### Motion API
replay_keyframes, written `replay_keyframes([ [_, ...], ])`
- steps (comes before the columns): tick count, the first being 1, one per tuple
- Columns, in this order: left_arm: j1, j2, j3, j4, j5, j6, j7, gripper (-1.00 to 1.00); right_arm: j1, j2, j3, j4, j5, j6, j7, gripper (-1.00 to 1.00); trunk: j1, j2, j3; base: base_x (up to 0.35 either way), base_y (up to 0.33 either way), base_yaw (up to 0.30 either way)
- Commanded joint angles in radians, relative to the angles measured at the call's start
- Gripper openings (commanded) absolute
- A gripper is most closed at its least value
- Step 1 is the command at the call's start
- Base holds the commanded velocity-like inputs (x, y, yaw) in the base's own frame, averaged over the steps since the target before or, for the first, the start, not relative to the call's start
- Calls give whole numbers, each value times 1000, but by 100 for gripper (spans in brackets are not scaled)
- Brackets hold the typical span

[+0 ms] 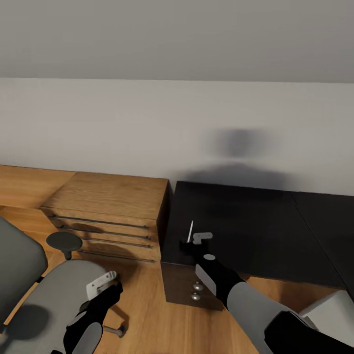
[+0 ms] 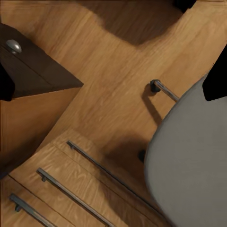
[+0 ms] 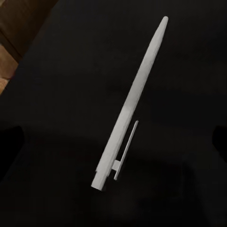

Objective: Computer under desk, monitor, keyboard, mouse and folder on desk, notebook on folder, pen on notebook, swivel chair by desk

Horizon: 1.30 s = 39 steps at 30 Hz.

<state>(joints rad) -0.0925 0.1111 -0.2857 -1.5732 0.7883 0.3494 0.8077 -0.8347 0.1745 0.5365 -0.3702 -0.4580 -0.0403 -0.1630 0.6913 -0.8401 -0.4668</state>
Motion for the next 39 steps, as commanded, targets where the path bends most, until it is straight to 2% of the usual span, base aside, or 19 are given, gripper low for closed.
replay_keyframes([
  [1, -1, 2, -14, -1, 4, 3, 8, 100, -1, 0, 7, 1, -8, -4, -6, 100, 0, -1, -1, 0, 0, 216],
  [7, -1, 3, -36, -1, 3, 3, 8, 100, 0, 0, 7, 2, -8, -5, -5, 100, 0, -1, -1, 0, 0, 75],
  [10, -1, -15, -52, 8, 1, -14, 9, 100, -17, 0, 9, -16, -19, 12, -22, 100, 0, -1, -1, 0, 0, 0],
  [13, -1, -24, -51, 8, 0, -13, 10, 100, -25, 0, 9, -17, -10, 17, -27, 100, 0, -1, -1, 0, 0, 0],
  [22, -1, -24, -52, 9, -1, -12, 7, 100, -24, 0, 10, 7, -1, -33, 8, 100, 0, -1, -1, 0, 0, 0],
  [39, -1, -24, -52, 9, -1, -12, 8, 100, -24, 0, 10, 9, 0, -36, 10, 100, 0, -1, -1, 59, 0, 0],
])
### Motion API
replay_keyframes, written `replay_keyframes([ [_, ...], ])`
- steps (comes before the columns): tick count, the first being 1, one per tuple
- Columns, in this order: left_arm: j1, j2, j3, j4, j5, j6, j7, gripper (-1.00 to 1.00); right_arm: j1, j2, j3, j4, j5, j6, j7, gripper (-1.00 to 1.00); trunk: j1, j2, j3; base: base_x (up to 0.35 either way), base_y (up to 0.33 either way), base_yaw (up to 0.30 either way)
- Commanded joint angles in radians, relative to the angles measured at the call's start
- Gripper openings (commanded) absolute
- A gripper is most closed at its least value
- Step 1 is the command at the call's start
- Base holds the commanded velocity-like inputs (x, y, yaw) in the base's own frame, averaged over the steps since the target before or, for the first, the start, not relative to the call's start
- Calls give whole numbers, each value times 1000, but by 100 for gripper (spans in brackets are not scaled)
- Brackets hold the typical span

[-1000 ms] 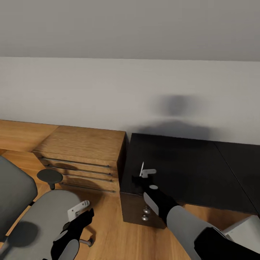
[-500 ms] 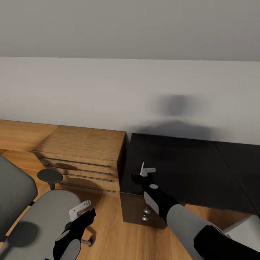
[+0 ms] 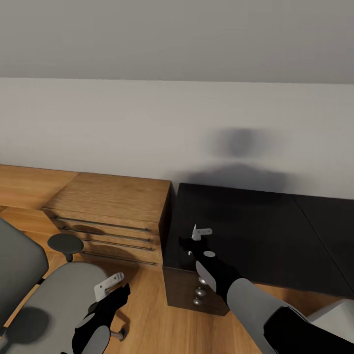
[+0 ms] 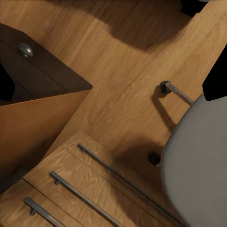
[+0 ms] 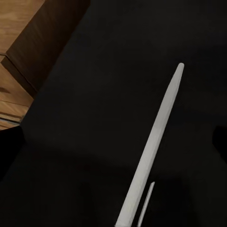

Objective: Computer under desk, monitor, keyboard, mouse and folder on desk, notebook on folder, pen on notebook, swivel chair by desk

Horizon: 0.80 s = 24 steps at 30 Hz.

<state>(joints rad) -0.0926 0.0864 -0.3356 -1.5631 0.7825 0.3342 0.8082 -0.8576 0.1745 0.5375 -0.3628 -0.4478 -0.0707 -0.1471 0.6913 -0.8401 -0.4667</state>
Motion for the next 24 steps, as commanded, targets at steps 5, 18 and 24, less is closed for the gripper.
replay_keyframes([
  [5, -1, 1, -2, -5, 4, 4, 7, 100, -1, 0, 9, 9, -11, 0, -10, 100, 0, -1, -1, 5, 0, 0],
  [18, -1, 1, -2, -15, 4, 3, 8, 100, -1, 0, 13, 22, -9, 11, -134, 100, 0, -1, -1, 0, 0, 0],
  [24, -1, 1, -2, -15, 4, 3, 8, 100, -1, 0, 14, 22, -9, 11, -139, 100, 23, -43, -20, 0, 0, 0],
])
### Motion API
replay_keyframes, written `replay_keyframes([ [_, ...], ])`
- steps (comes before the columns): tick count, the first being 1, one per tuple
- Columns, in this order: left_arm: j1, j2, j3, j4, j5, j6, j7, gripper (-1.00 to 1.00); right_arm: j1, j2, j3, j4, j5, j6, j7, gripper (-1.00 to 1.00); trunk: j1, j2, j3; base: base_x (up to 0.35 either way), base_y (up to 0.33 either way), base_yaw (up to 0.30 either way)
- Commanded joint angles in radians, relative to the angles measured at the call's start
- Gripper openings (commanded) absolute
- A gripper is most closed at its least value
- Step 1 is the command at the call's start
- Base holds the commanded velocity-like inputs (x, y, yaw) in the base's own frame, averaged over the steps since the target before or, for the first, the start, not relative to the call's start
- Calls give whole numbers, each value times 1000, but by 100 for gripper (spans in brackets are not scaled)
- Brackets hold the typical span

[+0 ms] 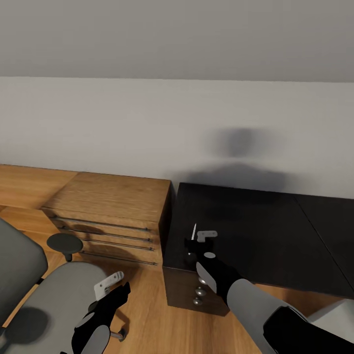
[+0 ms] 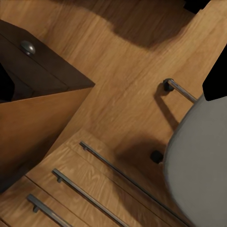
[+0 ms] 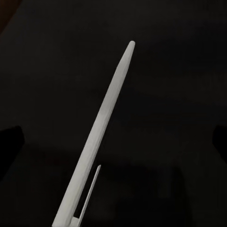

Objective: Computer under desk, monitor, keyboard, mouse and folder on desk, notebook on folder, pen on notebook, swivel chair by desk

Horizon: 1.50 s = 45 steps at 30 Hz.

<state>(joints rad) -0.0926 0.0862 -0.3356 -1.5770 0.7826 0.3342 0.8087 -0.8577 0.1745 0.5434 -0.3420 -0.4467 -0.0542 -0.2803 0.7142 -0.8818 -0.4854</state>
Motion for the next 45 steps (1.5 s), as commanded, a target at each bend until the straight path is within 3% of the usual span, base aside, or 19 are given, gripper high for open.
replay_keyframes([
  [1, -1, 1, -2, -1, 4, 3, 7, 100, -1, 0, 9, 1, -10, -6, -6, 100, 4, -8, -4, 0, 0, 0],
  [10, -1, 0, -2, -2, 4, 3, 7, 100, -1, 0, 10, 0, -9, -1, -12, 100, 39, -71, -32, 0, 0, 0],
  [16, -1, 0, -2, -2, 4, 3, 7, 100, -1, 0, 10, -6, -9, 83, -27, 100, 62, -113, -51, 0, 0, 0],
  [21, -1, 0, -2, 0, 4, 5, 7, 100, -1, 0, 10, -9, -9, 120, -36, 100, 62, -113, -51, 0, 0, 0],
  [39, -1, 0, -2, 0, 4, 5, 7, 100, -1, 0, 10, -9, -9, 126, -37, 100, 62, -113, -51, 0, 0, 0],
  [40, -1, 0, -2, 0, 4, 5, 7, 100, -1, 0, 10, -9, -9, 126, -37, -100, 62, -113, -51, 0, 0, 0],
  [45, -1, 0, -2, 0, 4, 5, 7, 100, -1, 0, 9, -10, -9, 126, -39, -100, 62, -113, -51, 0, 0, 0],
])
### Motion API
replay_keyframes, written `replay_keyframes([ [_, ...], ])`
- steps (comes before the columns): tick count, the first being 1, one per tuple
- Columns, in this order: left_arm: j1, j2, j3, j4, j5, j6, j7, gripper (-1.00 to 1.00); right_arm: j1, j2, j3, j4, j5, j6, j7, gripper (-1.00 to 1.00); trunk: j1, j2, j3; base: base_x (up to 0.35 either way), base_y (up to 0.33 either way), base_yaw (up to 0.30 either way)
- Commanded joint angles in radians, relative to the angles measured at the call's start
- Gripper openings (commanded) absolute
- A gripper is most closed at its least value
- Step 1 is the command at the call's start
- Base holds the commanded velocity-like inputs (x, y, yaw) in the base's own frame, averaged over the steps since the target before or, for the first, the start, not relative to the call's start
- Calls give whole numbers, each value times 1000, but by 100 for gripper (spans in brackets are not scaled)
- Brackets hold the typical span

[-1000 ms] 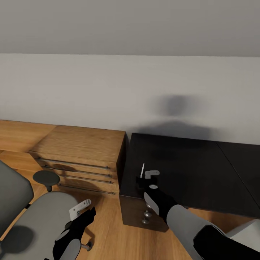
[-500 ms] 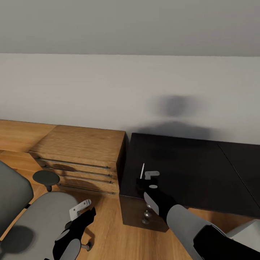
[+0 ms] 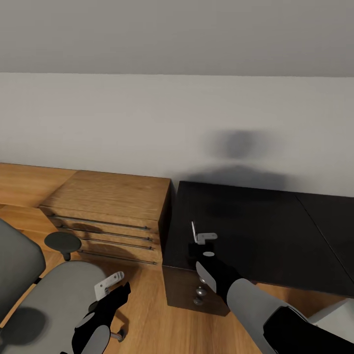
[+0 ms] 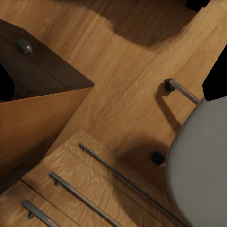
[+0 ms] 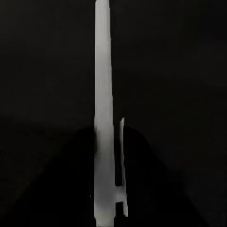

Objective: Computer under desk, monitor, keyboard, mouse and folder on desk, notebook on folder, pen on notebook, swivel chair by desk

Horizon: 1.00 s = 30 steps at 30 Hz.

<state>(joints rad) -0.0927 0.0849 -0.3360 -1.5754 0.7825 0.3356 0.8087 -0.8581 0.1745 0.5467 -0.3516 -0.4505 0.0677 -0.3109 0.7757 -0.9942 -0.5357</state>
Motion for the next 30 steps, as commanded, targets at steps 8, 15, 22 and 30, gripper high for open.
replay_keyframes([
  [8, -1, 1, -1, -2, 4, 3, 7, 100, -1, 0, 6, -1, -5, 4, -7, -100, 0, -1, -1, 0, 0, 0],
  [15, -1, 1, -1, -2, 4, 3, 7, 100, -1, 0, 6, -1, -5, 4, -7, -100, 0, -1, -1, 0, 0, 0],
  [22, -1, 2, -1, -2, 5, 3, 7, 100, -1, 0, 6, -1, -5, 3, -7, -100, 0, -1, -1, 0, 0, 0],
  [30, -1, 3, -1, -2, 5, 3, 7, 100, -1, 0, 6, -1, -5, 3, -7, -100, -19, 34, 15, 0, 0, 0],
])
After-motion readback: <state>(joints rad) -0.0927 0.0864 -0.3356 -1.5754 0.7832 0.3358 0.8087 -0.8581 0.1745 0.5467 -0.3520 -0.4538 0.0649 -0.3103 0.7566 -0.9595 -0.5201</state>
